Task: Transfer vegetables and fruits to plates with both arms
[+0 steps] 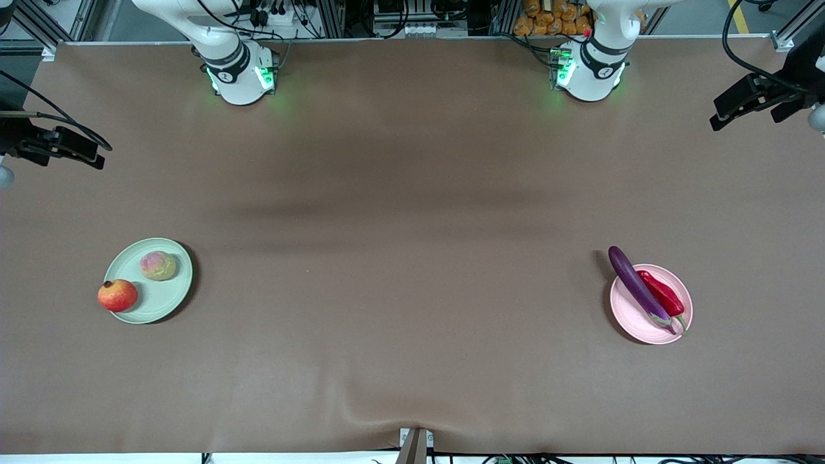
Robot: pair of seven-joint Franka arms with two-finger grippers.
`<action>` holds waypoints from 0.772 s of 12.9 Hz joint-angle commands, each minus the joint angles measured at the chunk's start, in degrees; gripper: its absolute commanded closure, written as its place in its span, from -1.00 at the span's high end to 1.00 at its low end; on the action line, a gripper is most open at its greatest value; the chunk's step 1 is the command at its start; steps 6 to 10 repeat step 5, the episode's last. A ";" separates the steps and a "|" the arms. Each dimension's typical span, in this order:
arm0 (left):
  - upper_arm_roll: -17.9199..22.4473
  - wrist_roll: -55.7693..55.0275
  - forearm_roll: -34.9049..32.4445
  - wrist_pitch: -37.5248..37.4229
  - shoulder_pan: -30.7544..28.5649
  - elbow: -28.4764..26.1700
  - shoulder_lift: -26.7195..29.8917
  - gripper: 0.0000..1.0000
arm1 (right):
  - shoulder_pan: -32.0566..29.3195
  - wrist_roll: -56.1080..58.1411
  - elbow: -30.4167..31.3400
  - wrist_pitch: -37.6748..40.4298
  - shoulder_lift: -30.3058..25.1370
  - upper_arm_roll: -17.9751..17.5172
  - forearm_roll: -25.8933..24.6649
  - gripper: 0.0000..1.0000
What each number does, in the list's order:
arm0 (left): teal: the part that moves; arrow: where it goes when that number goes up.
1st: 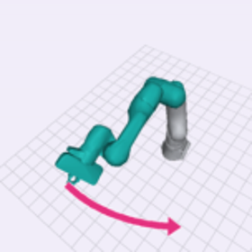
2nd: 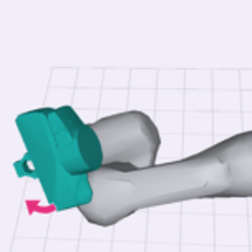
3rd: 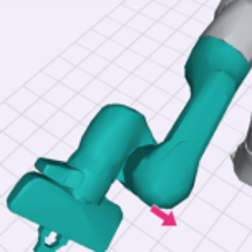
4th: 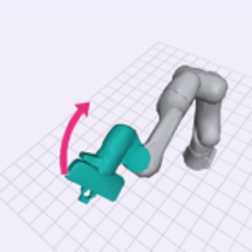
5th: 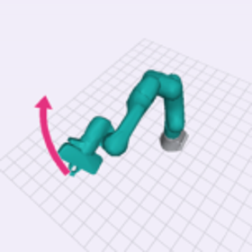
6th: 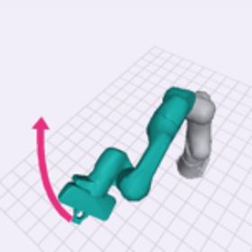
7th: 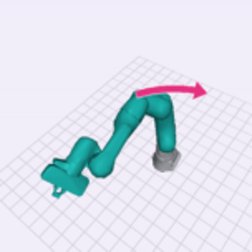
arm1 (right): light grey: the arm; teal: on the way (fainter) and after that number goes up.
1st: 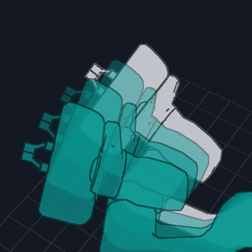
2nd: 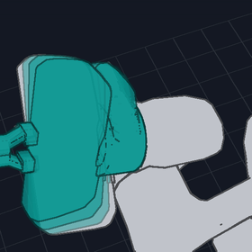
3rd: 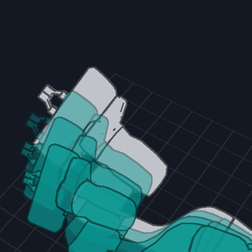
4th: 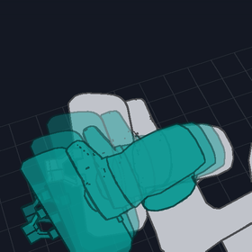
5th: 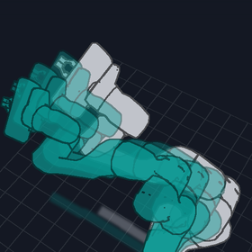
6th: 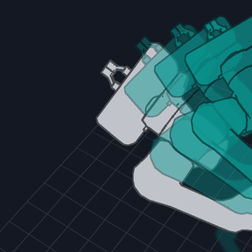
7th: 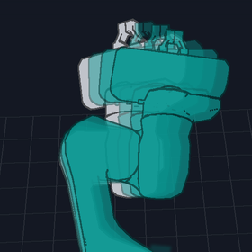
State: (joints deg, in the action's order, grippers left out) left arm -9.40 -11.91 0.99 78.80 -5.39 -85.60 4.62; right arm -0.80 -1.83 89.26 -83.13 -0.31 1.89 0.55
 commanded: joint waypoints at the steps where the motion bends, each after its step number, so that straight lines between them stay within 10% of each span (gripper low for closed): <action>1: 0.26 1.63 0.42 -0.49 -0.41 0.00 0.48 1.00 | -0.88 -0.45 -1.37 0.51 0.75 -0.93 0.06 1.00; 10: 0.26 1.63 0.33 -0.23 -0.41 0.08 0.21 1.00 | -1.05 -0.45 -1.37 0.51 0.75 -1.01 -0.03 1.00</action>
